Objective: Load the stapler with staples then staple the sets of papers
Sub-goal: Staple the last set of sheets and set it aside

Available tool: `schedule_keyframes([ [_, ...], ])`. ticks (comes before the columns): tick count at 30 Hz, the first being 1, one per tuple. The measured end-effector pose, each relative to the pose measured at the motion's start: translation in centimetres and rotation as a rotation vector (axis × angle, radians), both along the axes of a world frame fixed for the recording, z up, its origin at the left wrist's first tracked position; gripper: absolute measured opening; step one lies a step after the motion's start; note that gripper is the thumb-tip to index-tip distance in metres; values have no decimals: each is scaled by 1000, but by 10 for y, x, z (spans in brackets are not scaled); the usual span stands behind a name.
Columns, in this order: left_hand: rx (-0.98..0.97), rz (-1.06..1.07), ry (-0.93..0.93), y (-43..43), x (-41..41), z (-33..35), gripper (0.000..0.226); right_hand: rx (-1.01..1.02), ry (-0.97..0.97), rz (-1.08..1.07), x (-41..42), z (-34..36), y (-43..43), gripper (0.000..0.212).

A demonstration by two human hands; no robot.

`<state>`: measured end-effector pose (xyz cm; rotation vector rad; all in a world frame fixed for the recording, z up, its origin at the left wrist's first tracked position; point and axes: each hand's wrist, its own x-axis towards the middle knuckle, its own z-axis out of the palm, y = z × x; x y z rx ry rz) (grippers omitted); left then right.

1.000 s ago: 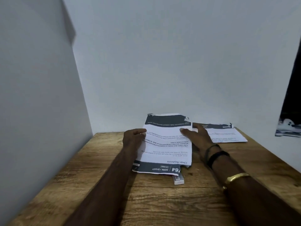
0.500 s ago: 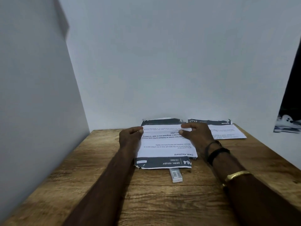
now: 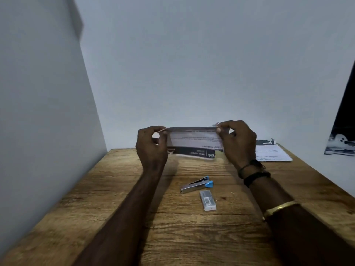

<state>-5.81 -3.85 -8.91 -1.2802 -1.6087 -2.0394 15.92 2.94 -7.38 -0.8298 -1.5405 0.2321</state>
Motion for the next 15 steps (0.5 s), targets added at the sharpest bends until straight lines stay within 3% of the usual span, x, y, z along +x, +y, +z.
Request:
schedule_keyframes([
  [2, 21, -145, -185, 1, 6, 0, 13, -4, 38, 57, -3, 0, -3, 6],
  [6, -14, -524, -900, 5, 0, 4, 30, -105, 55, 120, 0, -5, -3, 5],
  [8, -73, -634, -1088, 4, -5, 1, 21, -190, 17, 148, 4, -7, 0, 6],
  [9, -123, -639, -1124, 4, -6, -1, 7, -241, -19, 167, 5, -8, 1, 6],
  [10, -205, -598, -1105, 3, -6, -4, 9, -293, -79, 174, 6, -10, 2, 7],
  [12, -329, -506, -1060, 3, -7, -12, 28, -358, -288, 102, 7, -15, 2, 12],
  [15, -340, -462, -1010, 8, -7, -18, 35, -279, -547, 34, 8, -14, -3, 28],
])
